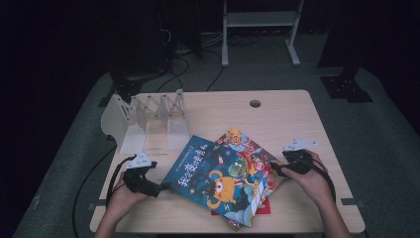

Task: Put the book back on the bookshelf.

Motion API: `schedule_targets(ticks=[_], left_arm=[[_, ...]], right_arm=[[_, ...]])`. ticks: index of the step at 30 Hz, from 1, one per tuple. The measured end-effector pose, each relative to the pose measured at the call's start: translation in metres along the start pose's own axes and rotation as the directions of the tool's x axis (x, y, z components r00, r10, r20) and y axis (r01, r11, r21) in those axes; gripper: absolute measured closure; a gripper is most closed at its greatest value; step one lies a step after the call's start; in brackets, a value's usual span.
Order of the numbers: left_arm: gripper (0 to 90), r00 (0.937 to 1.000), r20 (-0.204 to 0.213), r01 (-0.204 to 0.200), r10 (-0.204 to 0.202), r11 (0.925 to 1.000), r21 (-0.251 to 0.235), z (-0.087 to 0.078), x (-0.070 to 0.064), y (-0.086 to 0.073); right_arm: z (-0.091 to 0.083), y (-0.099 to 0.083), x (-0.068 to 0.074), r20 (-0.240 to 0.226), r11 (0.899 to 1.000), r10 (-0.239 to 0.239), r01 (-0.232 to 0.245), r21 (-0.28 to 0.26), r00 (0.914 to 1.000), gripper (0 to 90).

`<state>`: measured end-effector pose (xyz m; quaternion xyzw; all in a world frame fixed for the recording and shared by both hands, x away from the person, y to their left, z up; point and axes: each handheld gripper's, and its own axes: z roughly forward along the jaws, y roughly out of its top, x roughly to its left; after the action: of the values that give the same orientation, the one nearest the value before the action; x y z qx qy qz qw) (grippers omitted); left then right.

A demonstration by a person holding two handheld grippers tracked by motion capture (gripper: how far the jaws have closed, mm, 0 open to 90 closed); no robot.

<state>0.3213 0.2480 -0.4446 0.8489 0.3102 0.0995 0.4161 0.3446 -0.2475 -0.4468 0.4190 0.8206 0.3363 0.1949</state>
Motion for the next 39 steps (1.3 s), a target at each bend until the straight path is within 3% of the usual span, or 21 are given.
schedule_targets(ticks=[9, 16, 19, 24, 27, 31, 39], left_arm=[[0.0, 0.9990, 0.039, -0.024, 0.023, 0.9992, 0.033, 0.022, -0.001, 0.024], [0.0, 0.9975, 0.070, 0.004, -0.008, 0.9985, 0.055, 0.037, -0.002, 0.026], [0.0, 0.9973, 0.072, 0.010, -0.013, 0.9986, 0.053, 0.037, -0.003, 0.025], [0.0, 0.9968, 0.075, 0.025, -0.029, 0.9981, 0.056, 0.035, -0.005, 0.023], [0.0, 0.9975, 0.065, 0.024, -0.028, 0.9976, 0.065, 0.033, -0.009, 0.022], [0.0, 0.9969, 0.066, 0.038, -0.042, 0.9972, 0.065, 0.032, -0.011, 0.020], [0.0, 0.9939, 0.107, 0.020, -0.028, 0.9968, 0.078, 0.035, -0.024, 0.021]], right_arm=[[0.016, 0.016, -0.004, -0.006, 1.000, -0.002, 0.002, 0.003, 1.0000, 32.4], [0.024, 0.027, -0.007, 0.003, 1.000, -0.005, 0.005, 0.001, 1.0000, 34.0], [0.016, 0.027, -0.007, -0.047, 0.998, 0.029, -0.031, -0.048, 0.9985, 34.5], [0.015, 0.023, 0.005, -0.134, 0.998, 0.036, -0.042, -0.041, 0.9904, 33.2], [0.019, 0.020, 0.009, -0.159, 0.998, 0.038, -0.044, -0.035, 0.9866, 32.9], [0.019, 0.020, 0.011, -0.167, 0.998, 0.041, -0.047, -0.031, 0.9852, 32.8], [0.019, 0.020, 0.015, -0.183, 0.999, 0.036, -0.042, -0.028, 0.9825, 32.5]])
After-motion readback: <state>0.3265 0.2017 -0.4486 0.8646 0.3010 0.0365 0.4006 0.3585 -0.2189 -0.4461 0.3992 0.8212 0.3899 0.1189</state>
